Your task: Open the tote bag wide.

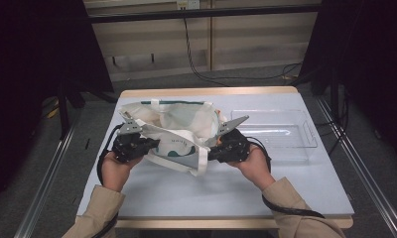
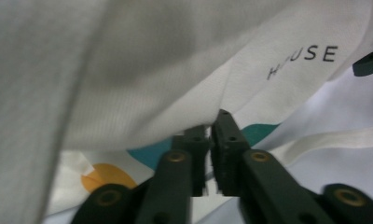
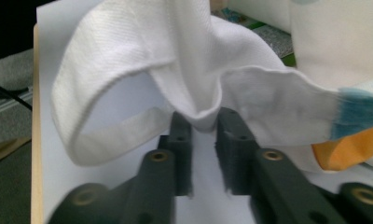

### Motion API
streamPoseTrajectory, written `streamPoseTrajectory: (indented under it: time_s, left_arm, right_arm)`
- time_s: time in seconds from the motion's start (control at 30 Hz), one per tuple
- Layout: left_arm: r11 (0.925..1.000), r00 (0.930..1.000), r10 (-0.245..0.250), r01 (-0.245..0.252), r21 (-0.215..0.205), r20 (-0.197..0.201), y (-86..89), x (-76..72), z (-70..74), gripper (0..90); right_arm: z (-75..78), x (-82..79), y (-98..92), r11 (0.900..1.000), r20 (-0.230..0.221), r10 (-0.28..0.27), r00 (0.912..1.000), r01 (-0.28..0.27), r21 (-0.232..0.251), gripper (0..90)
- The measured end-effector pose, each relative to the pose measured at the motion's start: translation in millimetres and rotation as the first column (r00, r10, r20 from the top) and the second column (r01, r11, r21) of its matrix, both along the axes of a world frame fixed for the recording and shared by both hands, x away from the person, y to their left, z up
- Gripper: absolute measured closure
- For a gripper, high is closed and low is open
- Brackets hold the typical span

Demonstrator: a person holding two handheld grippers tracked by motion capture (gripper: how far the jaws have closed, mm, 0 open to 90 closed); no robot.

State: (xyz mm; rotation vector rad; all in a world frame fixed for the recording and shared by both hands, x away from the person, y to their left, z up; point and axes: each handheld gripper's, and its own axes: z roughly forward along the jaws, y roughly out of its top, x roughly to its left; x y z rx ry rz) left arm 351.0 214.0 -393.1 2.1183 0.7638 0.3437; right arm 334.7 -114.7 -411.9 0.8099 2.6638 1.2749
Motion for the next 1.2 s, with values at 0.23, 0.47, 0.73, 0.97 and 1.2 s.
streamPoseTrajectory:
  time_s: [0.23, 0.47, 0.73, 0.97, 1.2]
  left_arm:
    - [0.9999, 0.9997, -0.008, 0.008, 0.009, -0.024, 5.5, -9.1, -5.9, 88.9]
    - [0.9991, 0.9990, -0.013, 0.014, 0.041, -0.042, 5.9, -16.2, -17.3, 89.2]
    - [0.9995, 0.9984, -0.014, 0.015, 0.027, -0.056, 8.3, -16.0, -20.8, 89.2]
    - [0.9995, 0.9986, -0.015, 0.017, 0.027, -0.051, 4.8, -14.8, -16.8, 89.2]
    - [0.9995, 0.9987, -0.010, 0.012, 0.029, -0.050, 3.9, -13.9, -14.6, 89.2]
  right_arm:
    - [17.6, -5.5, -5.1, 0.999, 0.064, -0.043, 0.9971, 0.042, 0.011, 26.4]
    - [29.6, -14.7, 7.1, 0.999, 0.165, 0.001, 0.9862, 0.006, -0.046, 17.2]
    - [24.4, -16.7, 15.4, 0.995, 0.160, 0.072, 0.9845, -0.059, -0.081, 14.9]
    - [22.7, -19.8, 12.9, 0.992, 0.159, 0.093, 0.9828, -0.079, -0.096, 12.0]
    - [24.5, -26.3, 6.9, 0.994, 0.162, 0.102, 0.9814, -0.092, -0.066, 11.6]
